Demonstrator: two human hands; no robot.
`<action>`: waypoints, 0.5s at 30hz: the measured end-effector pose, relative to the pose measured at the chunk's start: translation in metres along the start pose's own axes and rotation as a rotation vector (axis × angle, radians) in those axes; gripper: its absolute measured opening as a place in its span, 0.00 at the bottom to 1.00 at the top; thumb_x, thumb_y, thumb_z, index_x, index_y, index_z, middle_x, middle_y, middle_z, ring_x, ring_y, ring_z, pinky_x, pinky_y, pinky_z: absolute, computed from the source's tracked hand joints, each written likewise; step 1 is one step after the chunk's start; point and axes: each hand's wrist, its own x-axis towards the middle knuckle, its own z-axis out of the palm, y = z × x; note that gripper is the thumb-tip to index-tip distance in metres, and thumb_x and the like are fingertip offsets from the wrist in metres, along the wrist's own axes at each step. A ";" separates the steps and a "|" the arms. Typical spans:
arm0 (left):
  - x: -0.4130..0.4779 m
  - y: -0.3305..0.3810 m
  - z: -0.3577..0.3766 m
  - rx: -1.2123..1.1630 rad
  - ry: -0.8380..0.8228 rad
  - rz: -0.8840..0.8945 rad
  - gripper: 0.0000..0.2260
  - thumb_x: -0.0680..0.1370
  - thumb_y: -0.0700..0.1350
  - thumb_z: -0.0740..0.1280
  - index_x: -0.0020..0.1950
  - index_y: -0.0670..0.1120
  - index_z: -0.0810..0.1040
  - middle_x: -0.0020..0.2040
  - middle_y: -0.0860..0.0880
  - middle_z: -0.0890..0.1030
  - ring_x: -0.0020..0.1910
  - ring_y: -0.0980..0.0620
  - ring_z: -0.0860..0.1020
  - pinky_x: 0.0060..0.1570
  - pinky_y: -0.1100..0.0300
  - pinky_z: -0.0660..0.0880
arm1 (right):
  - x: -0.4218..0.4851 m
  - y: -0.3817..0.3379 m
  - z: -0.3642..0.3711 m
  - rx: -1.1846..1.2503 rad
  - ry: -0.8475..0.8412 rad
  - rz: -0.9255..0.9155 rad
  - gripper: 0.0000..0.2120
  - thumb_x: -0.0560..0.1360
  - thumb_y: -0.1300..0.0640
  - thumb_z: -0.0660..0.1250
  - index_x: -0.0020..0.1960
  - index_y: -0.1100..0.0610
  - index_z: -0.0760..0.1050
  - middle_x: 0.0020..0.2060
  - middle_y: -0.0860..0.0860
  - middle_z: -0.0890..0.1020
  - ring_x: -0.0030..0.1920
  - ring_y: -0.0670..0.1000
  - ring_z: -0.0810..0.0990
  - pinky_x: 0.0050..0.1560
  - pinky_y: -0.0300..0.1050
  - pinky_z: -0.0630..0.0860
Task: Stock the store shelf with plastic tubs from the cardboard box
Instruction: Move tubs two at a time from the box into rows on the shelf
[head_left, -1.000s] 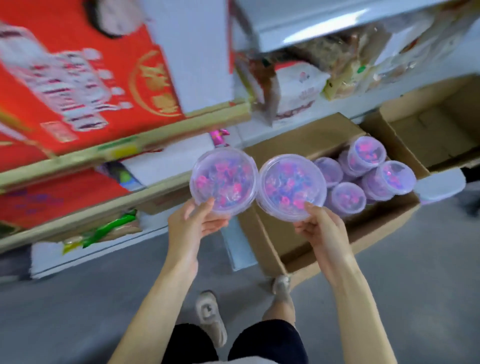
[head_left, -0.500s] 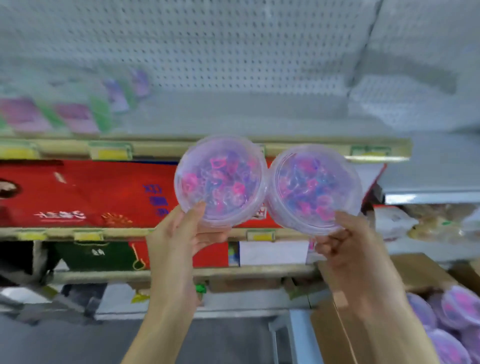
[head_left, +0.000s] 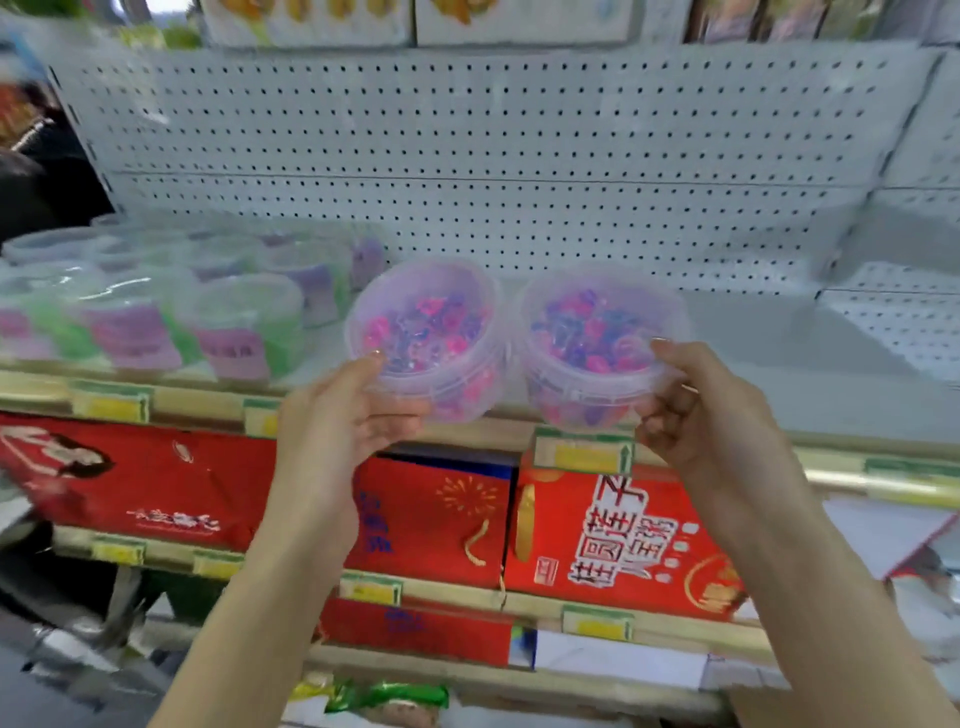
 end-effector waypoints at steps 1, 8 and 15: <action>0.013 0.000 0.005 0.006 0.005 0.008 0.04 0.77 0.43 0.63 0.42 0.47 0.73 0.26 0.45 0.82 0.22 0.54 0.78 0.30 0.66 0.77 | 0.015 0.000 0.002 -0.007 -0.008 0.020 0.08 0.72 0.54 0.67 0.37 0.56 0.74 0.21 0.48 0.73 0.22 0.46 0.70 0.27 0.37 0.68; 0.085 -0.018 0.015 0.115 0.124 -0.042 0.06 0.77 0.45 0.65 0.45 0.44 0.76 0.27 0.46 0.82 0.24 0.54 0.79 0.30 0.66 0.76 | 0.101 0.006 0.005 -0.187 -0.052 0.126 0.10 0.71 0.52 0.69 0.36 0.56 0.73 0.21 0.49 0.70 0.22 0.47 0.66 0.33 0.43 0.69; 0.148 -0.016 0.018 0.359 0.039 -0.068 0.10 0.77 0.49 0.65 0.40 0.45 0.78 0.23 0.46 0.79 0.20 0.54 0.75 0.29 0.62 0.77 | 0.158 0.007 0.006 -0.391 -0.078 0.142 0.18 0.75 0.48 0.64 0.31 0.57 0.69 0.20 0.51 0.69 0.24 0.51 0.69 0.33 0.45 0.71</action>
